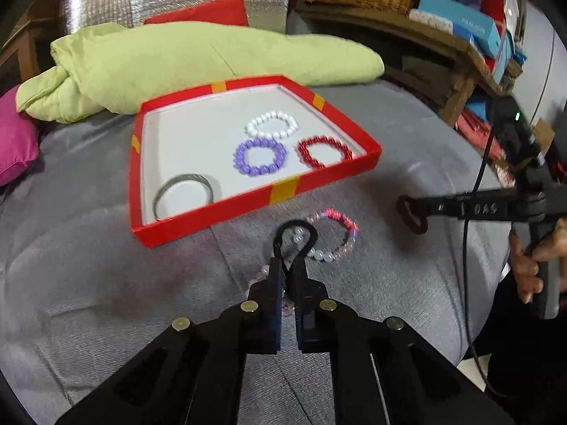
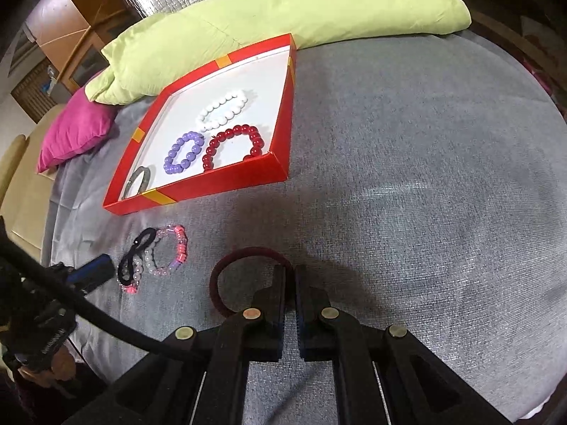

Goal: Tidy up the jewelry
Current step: 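Grasp the black infinity-shaped bracelet with the left tool while the right tool holds the maroon bangle, then carry both bracelets into the red box and open both tools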

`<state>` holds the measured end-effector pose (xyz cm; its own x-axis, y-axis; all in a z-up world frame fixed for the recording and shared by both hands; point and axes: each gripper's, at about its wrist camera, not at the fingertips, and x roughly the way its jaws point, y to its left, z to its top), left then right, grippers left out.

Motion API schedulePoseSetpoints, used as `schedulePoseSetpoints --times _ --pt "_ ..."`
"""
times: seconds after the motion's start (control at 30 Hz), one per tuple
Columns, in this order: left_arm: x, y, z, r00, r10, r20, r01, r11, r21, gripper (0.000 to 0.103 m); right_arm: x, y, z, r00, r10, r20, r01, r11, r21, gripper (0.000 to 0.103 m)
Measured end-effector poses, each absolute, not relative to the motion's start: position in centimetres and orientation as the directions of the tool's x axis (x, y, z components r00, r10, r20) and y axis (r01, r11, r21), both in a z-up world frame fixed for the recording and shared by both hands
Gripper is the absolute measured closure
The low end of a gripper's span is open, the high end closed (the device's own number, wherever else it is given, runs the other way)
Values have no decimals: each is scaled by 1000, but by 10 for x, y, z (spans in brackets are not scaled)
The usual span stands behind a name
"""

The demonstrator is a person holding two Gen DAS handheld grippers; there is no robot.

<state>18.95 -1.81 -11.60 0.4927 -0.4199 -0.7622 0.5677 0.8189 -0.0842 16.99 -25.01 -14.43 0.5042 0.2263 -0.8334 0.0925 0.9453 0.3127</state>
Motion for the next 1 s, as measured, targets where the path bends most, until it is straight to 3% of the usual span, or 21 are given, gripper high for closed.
schedulePoseSetpoints --times 0.23,0.3,0.37,0.43,0.47,0.67,0.7,0.77,0.87,1.0 --pt "187 -11 -106 522 -442 -730 566 819 -91 97 172 -249 -145 508 223 -832 86 948 307 97" --pt "190 -17 -111 488 -446 -751 571 814 -112 87 173 -249 -144 507 221 -833 85 949 304 97" --pt "191 -22 -116 479 -437 -762 567 816 -112 62 172 -248 -144 508 220 -833 83 950 301 97" --pt "191 -30 -121 467 -431 -772 571 814 -109 47 172 -249 -144 508 222 -832 83 949 303 97" --pt "192 -33 -123 464 -428 -775 572 813 -106 46 173 -249 -144 508 224 -832 83 948 306 97" --pt "211 -36 -142 433 -402 -807 506 849 -151 47 172 -250 -145 507 234 -829 76 946 314 97" --pt "213 -35 -143 431 -408 -805 504 849 -161 53 171 -251 -145 507 240 -828 76 944 320 97" --pt "214 -37 -144 422 -426 -800 514 839 -176 84 171 -253 -144 507 261 -821 78 935 346 95" --pt "212 -37 -144 428 -431 -794 519 837 -174 94 169 -252 -142 510 315 -800 58 916 398 93" --pt "211 -33 -138 451 -444 -774 518 837 -178 95 170 -243 -144 495 340 -800 27 914 405 93"
